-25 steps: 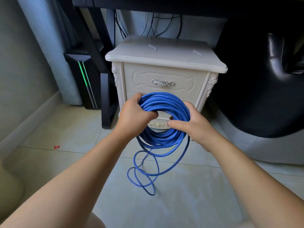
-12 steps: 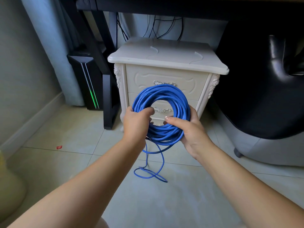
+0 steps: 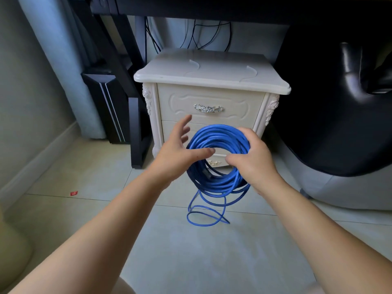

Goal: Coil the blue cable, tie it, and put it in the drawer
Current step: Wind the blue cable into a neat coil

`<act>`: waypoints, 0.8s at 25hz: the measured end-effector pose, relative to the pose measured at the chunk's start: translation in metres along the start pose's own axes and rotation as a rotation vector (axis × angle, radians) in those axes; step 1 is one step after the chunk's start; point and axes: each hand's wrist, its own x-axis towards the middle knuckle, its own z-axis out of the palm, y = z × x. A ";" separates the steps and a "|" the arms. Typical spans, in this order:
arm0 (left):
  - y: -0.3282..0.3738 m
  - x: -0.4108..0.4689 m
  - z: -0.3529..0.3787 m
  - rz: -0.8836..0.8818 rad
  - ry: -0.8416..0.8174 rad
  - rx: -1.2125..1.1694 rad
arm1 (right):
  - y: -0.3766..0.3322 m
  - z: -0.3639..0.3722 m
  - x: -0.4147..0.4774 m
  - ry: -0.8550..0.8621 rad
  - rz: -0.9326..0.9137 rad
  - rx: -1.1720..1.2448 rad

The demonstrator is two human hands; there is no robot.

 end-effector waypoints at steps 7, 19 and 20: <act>-0.006 -0.002 0.000 0.234 -0.162 0.471 | -0.010 -0.006 -0.007 -0.176 -0.208 -0.369; -0.001 -0.003 0.008 0.169 0.068 0.387 | -0.011 -0.005 -0.007 -0.247 -0.177 -0.081; 0.000 -0.002 0.008 0.148 0.089 0.353 | -0.011 -0.006 -0.005 -0.256 -0.134 -0.057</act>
